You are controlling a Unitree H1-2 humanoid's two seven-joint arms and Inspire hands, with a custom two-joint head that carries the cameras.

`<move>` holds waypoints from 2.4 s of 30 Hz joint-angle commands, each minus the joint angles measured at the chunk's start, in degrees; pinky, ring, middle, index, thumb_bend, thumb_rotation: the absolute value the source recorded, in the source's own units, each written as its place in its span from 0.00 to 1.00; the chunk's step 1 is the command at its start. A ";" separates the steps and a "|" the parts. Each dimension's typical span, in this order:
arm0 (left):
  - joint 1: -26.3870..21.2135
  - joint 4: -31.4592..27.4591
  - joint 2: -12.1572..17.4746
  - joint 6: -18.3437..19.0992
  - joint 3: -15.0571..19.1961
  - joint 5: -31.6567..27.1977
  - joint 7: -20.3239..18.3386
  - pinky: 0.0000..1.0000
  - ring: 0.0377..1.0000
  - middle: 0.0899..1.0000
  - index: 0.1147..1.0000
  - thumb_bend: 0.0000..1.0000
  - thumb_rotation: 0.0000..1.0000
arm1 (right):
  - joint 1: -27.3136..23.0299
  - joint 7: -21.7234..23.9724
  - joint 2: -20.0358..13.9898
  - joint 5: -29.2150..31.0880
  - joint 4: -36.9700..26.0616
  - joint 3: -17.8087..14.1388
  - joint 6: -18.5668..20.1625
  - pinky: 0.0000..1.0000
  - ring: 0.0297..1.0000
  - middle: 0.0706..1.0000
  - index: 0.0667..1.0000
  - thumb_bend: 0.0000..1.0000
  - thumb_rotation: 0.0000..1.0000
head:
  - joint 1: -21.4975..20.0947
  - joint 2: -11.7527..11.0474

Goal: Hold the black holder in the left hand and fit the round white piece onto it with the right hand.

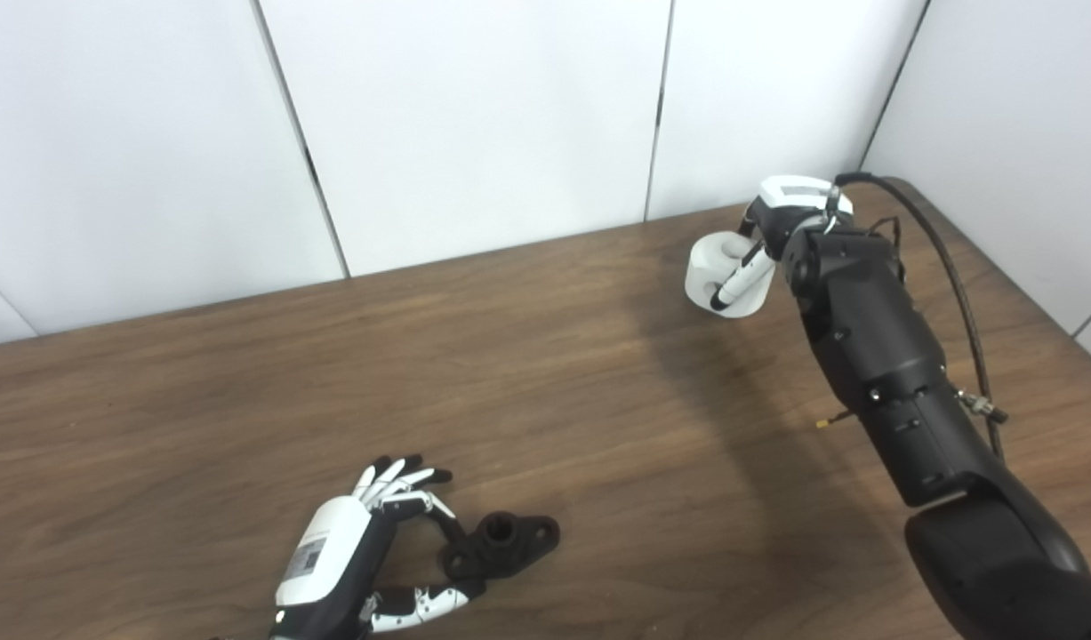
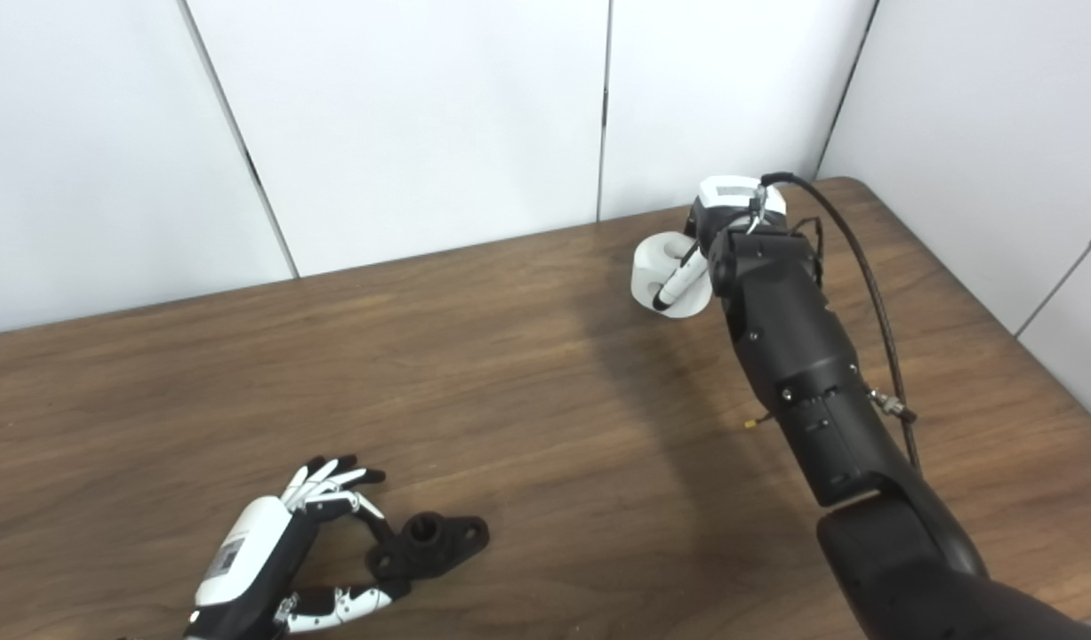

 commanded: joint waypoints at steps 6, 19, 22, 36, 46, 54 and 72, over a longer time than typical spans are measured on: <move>-0.02 -1.09 0.43 0.05 -0.03 0.47 -0.23 1.00 0.95 0.82 0.42 0.52 0.06 | -1.11 -4.05 -0.72 0.58 -2.03 -0.47 0.06 0.99 1.00 1.00 0.63 0.90 0.35 | 0.07 0.25; -0.26 -1.20 0.28 0.01 -0.21 1.05 -0.06 1.00 0.94 0.82 0.42 0.52 0.06 | -1.13 -5.14 0.75 0.72 -1.97 -1.55 0.07 0.99 1.00 1.00 0.60 0.86 0.32 | 0.30 0.80; -0.28 -1.29 0.21 0.22 -0.18 0.91 -0.24 1.00 0.94 0.82 0.42 0.52 0.06 | -0.72 -6.97 1.19 1.22 -1.92 -1.94 0.07 0.98 1.00 0.98 0.55 0.85 0.28 | 0.34 0.90; -0.38 -1.85 -0.35 1.25 -0.26 1.70 -0.94 1.00 0.95 0.83 0.42 0.51 0.06 | 0.88 -18.30 -0.11 10.03 -2.07 -0.74 0.00 1.00 1.00 0.82 0.45 0.52 0.13 | 1.17 1.38; -0.34 -1.91 -0.90 1.41 -0.53 2.59 -0.63 1.00 0.94 0.82 0.42 0.52 0.06 | 1.48 -18.92 -2.09 11.76 -3.85 1.48 -0.07 1.00 1.00 0.86 0.45 0.52 0.13 | 2.13 1.44; -0.74 -1.62 -1.60 1.88 -0.86 2.55 -0.94 1.00 0.95 0.82 0.42 0.51 0.06 | 2.12 -6.35 -5.75 11.92 -16.02 4.05 -0.04 1.00 1.00 0.86 0.45 0.52 0.14 | 4.18 1.91; -1.95 -0.29 -3.93 2.86 -2.92 5.35 -0.02 1.00 0.94 0.82 0.42 0.52 0.06 | 2.48 19.79 -2.71 9.86 -48.61 8.52 -2.12 1.00 0.97 0.85 0.45 0.52 0.14 | 9.26 2.78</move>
